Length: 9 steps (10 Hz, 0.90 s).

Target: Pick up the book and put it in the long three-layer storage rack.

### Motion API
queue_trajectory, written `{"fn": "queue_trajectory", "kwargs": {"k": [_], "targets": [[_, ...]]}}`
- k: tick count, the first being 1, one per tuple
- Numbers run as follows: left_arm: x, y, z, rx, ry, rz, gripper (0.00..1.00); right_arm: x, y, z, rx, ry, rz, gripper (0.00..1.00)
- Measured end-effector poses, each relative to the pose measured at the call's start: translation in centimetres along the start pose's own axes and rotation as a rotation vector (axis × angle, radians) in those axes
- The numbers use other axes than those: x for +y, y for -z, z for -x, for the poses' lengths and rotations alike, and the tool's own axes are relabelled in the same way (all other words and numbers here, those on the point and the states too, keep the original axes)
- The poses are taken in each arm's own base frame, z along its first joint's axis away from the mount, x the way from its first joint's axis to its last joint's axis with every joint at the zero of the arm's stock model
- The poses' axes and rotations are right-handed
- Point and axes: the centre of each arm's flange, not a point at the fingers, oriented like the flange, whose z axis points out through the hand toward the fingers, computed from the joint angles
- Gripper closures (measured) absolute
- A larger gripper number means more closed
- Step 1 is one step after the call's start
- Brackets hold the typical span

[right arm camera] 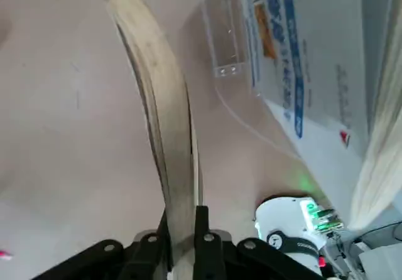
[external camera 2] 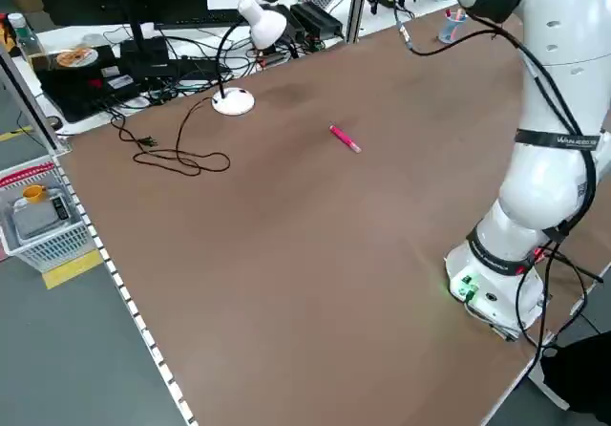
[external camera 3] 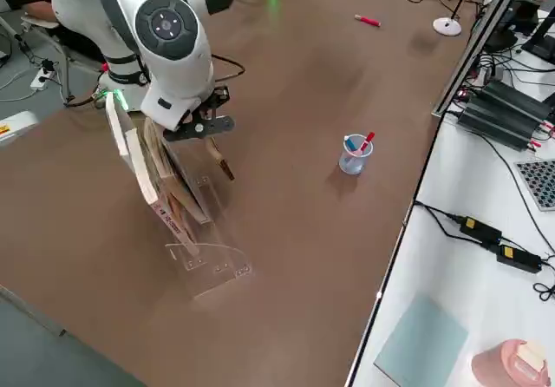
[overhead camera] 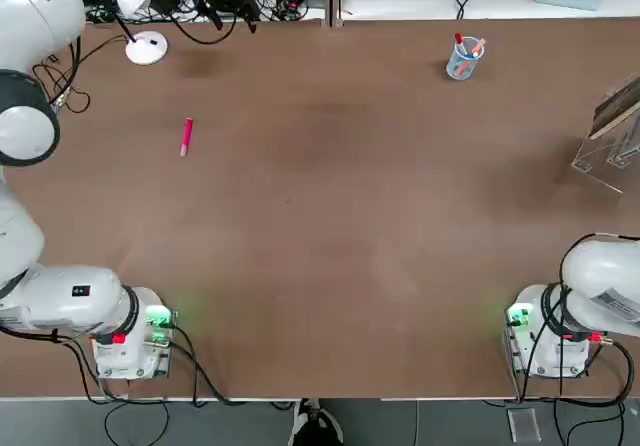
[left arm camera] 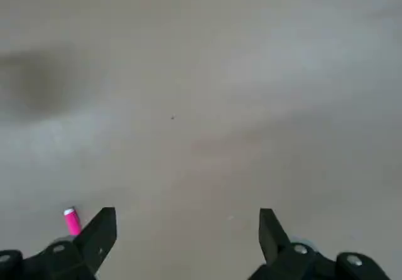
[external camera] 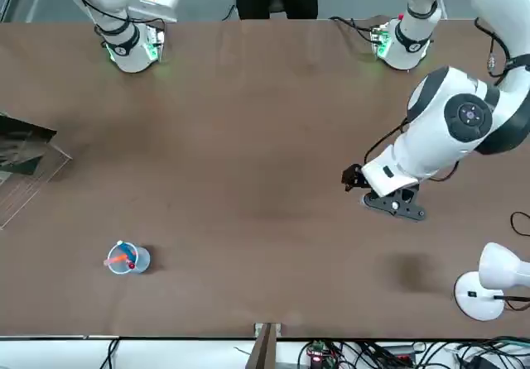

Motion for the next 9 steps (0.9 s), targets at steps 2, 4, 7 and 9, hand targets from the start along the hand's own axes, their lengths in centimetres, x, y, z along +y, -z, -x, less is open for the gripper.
{"fn": "queue_trajectory", "kwargs": {"k": [2,4,7,9], "targets": [[-1.0,-0.1,0.7,-0.011,0.014,-0.027,0.0,-0.2,-0.2,-0.6,0.009,-0.009,0.036,0.85],[-2.5,-0.5,1.2,-0.024,0.035,-0.05,0.0,-0.4,-0.1,-0.9,0.026,-0.017,0.071,0.85],[-3.5,-0.8,2.0,-0.037,0.051,-0.073,0.0,-0.4,0.3,-1.2,0.055,-0.023,0.083,0.85],[-3.9,-0.6,2.5,-0.04,0.052,-0.086,0.0,-0.5,0.6,-1.6,0.09,-0.02,0.072,0.85]]}}
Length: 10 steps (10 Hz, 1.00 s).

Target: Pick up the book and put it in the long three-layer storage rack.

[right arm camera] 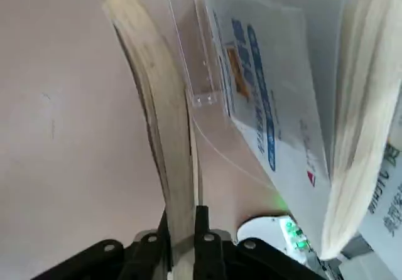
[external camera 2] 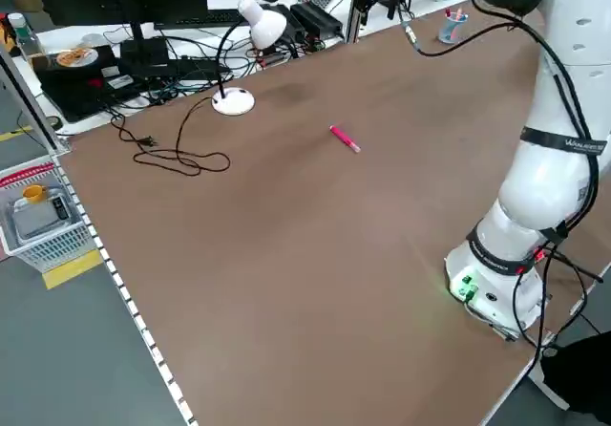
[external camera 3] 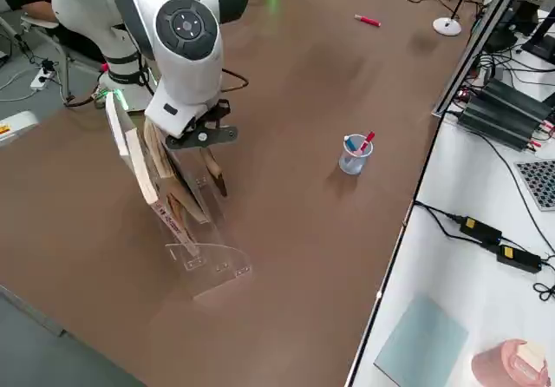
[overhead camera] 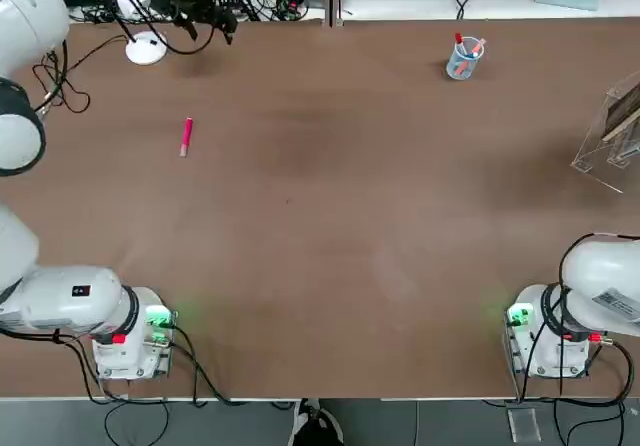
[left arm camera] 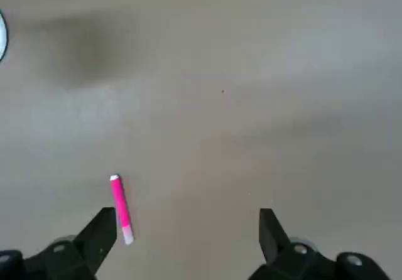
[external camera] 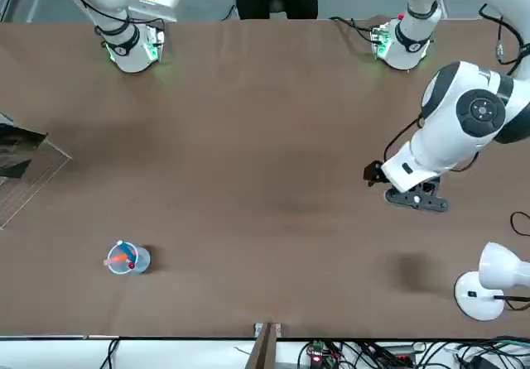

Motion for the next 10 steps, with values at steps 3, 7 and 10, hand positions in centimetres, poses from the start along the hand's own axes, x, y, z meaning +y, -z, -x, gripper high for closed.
{"fn": "queue_trajectory", "kwargs": {"k": [3,7,10], "targets": [[-1.9,0.4,0.2,0.002,-0.034,-0.012,0.01,0.0,0.1,-0.6,0.031,0.014,-0.011,0.85],[-7.1,0.3,0.4,-0.042,-0.073,-0.029,0.05,0.5,-0.4,-1.3,0.04,0.02,-0.017,0.85],[-8.4,0.1,1.1,-0.095,-0.068,-0.038,0.05,0.4,-1.6,-2.2,0.028,0.017,-0.015,0.85]]}}
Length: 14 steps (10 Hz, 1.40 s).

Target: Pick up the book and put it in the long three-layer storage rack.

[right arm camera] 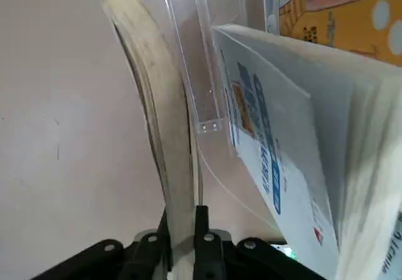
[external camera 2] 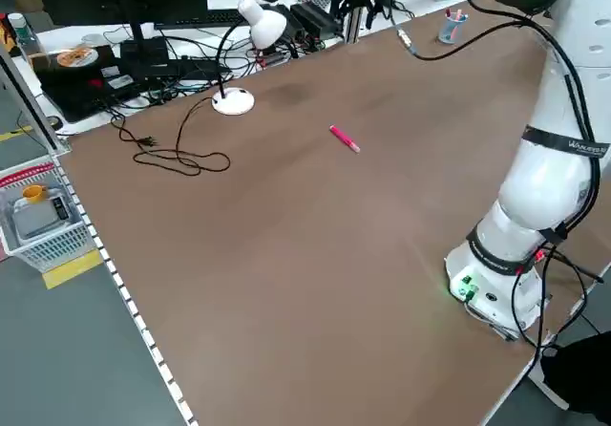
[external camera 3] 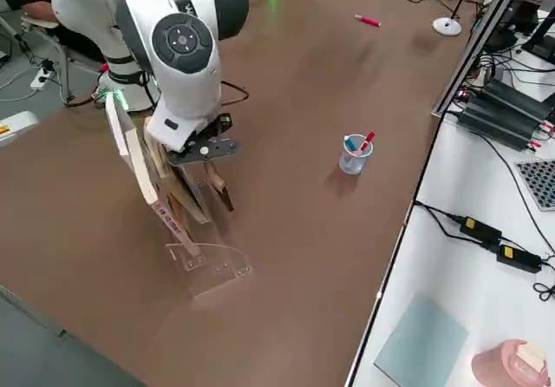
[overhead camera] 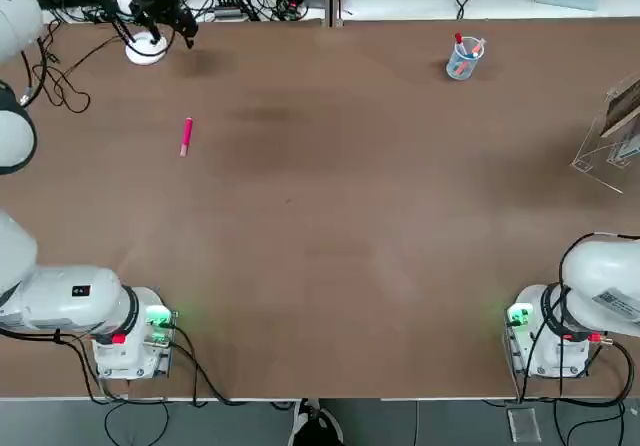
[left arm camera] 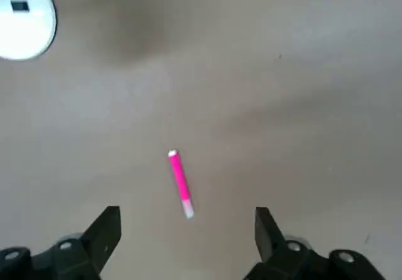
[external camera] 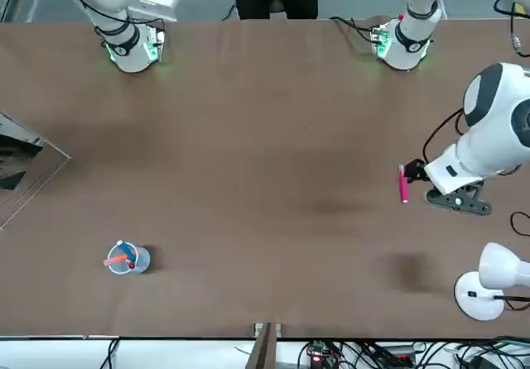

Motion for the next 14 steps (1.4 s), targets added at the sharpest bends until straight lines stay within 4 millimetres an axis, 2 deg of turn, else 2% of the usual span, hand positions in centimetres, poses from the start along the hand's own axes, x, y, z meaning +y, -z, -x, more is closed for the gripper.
{"fn": "queue_trajectory", "kwargs": {"k": [4,7,14], "targets": [[-0.2,0.0,0.8,0.014,0.031,0.046,0.01,0.0,-2.0,-1.0,-0.025,-0.005,0.006,0.85],[-0.8,1.3,2.2,0.041,0.051,0.042,0.01,0.2,-2.7,-1.2,-0.03,-0.008,0.019,0.85],[-0.2,3.9,7.0,0.056,0.063,0.016,0.0,0.6,-3.3,-1.5,-0.024,-0.012,0.054,0.85]]}}
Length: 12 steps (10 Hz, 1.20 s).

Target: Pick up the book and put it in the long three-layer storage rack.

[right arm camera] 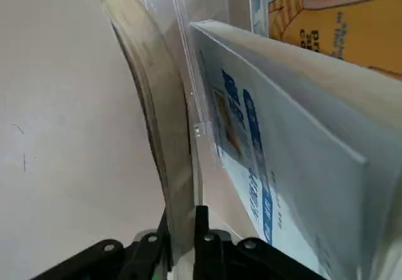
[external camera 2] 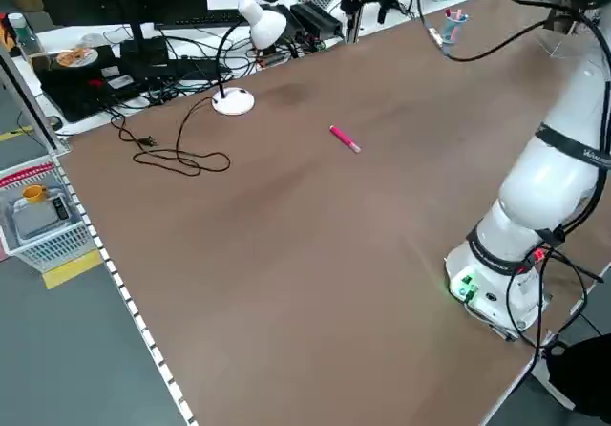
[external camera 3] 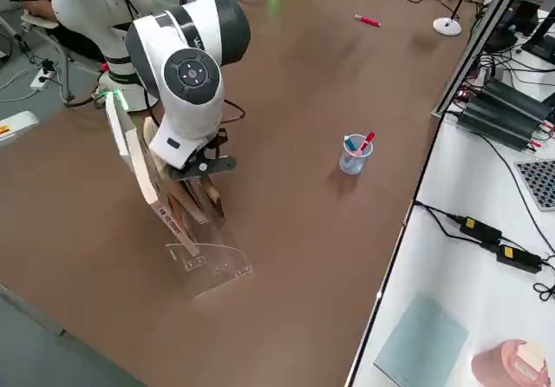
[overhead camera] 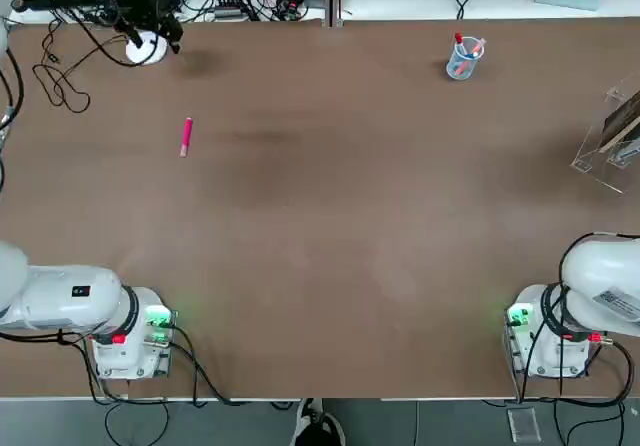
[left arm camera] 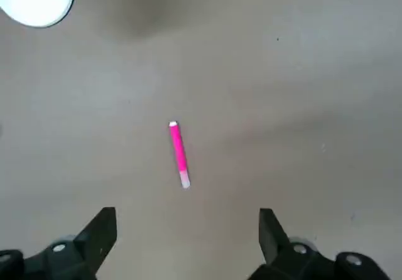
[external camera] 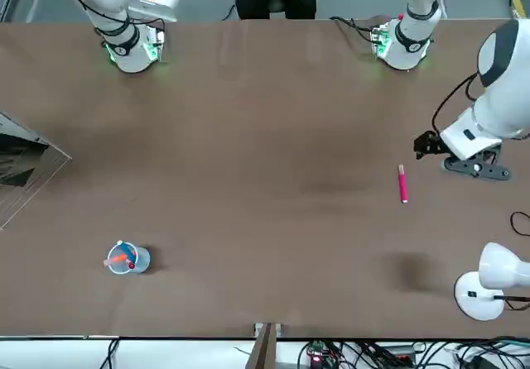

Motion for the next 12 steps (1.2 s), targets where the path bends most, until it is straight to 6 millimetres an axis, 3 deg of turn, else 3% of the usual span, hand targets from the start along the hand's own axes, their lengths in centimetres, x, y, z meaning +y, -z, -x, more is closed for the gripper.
{"fn": "queue_trajectory", "kwargs": {"k": [6,12], "targets": [[-2.2,2.0,3.4,0.018,0.053,-0.012,0.0,-0.1,-1.0,-0.6,0.011,0.0,-0.003,0.85],[-5.2,2.2,4.4,-0.004,0.124,0.024,0.01,-0.4,-2.0,-2.0,0.033,0.007,-0.009,0.85]]}}
